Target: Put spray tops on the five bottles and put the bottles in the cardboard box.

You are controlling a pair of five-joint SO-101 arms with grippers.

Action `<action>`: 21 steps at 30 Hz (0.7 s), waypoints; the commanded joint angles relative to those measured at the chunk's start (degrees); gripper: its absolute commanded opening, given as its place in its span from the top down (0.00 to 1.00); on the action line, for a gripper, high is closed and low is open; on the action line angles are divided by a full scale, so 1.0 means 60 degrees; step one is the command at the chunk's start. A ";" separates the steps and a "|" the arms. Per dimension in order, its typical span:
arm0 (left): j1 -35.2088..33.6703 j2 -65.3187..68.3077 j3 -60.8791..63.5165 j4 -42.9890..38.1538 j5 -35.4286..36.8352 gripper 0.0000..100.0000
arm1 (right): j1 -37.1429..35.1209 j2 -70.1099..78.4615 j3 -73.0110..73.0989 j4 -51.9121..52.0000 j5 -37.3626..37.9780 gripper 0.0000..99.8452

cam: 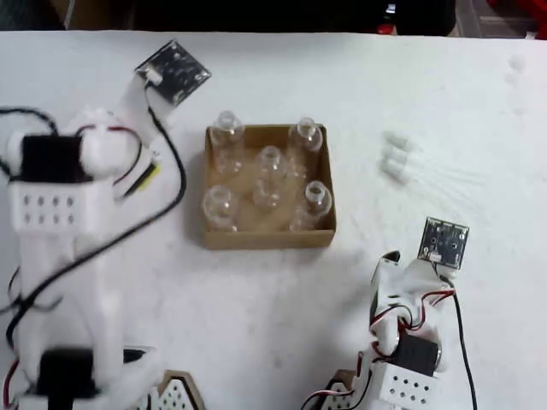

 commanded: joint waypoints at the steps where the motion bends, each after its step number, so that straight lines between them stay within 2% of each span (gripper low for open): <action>1: -0.0623 -0.2059 0.1128 -0.1172 0.0322 0.98 | -0.0007 -0.0037 0.0073 0.0081 -0.0015 0.82; 6: -0.0608 -0.4476 0.3487 -0.2637 0.1788 0.98 | -0.0007 -0.0037 0.0073 0.0081 -0.0015 0.82; 8: -0.0505 -0.5399 0.4469 -0.3795 0.2432 0.98 | -0.0007 -0.0037 0.0073 0.0081 -0.0015 0.82; 12: -0.0535 -0.6982 0.6227 -0.6564 0.4747 0.98 | -0.0007 -0.0037 0.0073 0.0081 -0.0015 0.82; 15: -0.0388 -0.7788 0.7370 -0.7985 0.6051 0.98 | -0.0007 -0.0037 0.0073 0.0081 -0.0015 0.82; 21: 0.0725 -0.8271 0.9026 -1.0989 0.7150 0.98 | -0.0007 -0.0037 0.0073 0.0081 -0.0015 0.82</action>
